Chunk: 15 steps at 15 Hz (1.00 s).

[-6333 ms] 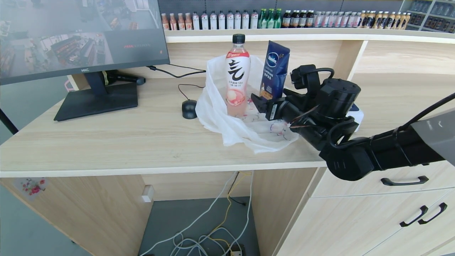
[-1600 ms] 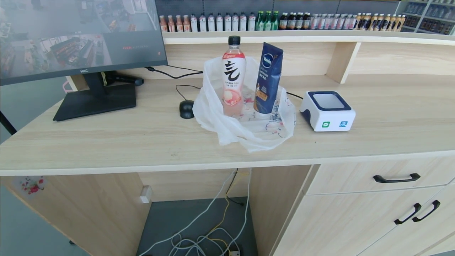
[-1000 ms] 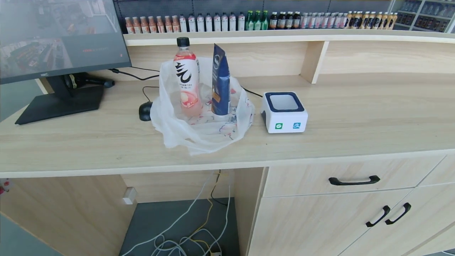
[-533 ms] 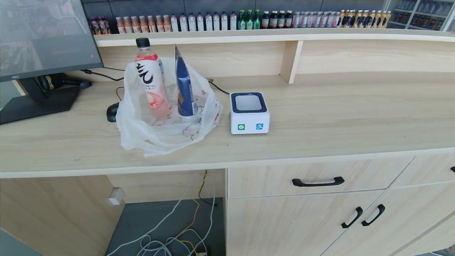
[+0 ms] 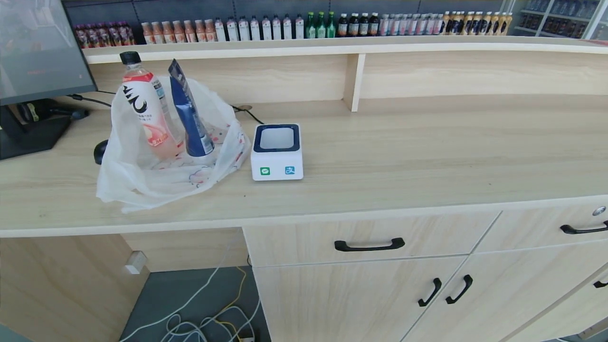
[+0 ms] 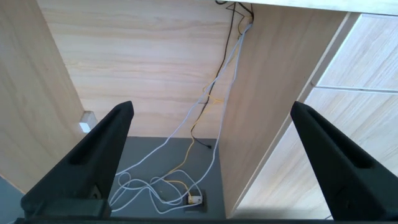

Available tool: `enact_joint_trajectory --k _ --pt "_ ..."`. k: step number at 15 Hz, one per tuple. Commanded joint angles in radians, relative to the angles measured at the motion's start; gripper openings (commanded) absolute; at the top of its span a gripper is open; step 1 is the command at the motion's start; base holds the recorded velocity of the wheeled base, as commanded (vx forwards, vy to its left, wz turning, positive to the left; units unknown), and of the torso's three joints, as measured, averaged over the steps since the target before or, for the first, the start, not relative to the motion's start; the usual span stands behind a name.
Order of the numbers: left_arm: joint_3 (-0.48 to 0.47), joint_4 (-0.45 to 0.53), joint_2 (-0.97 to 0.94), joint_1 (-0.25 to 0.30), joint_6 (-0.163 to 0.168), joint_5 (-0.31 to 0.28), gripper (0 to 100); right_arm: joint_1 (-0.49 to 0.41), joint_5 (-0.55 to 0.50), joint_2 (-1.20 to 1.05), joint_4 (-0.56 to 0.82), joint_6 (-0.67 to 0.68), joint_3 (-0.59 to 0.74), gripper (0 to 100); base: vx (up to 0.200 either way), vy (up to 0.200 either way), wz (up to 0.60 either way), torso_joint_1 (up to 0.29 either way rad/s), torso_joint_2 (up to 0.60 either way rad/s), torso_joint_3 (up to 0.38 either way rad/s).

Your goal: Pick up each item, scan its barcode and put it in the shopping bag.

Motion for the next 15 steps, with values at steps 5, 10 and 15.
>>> enact_joint_trajectory --k 5,10,15 --pt "0.000 0.000 0.000 0.000 0.000 0.001 100 0.000 0.001 0.003 -0.001 0.000 0.000 100 0.000 0.000 0.00 0.000 0.00 0.000" --pt "0.000 0.000 0.000 0.000 0.007 0.001 100 0.000 0.001 0.003 -0.001 0.000 0.000 100 0.000 0.000 0.00 0.000 0.00 0.000" --pt "0.000 0.000 0.000 0.000 0.007 0.001 100 0.000 0.001 0.003 0.000 0.000 0.000 100 0.000 0.000 0.00 0.000 0.00 0.000"
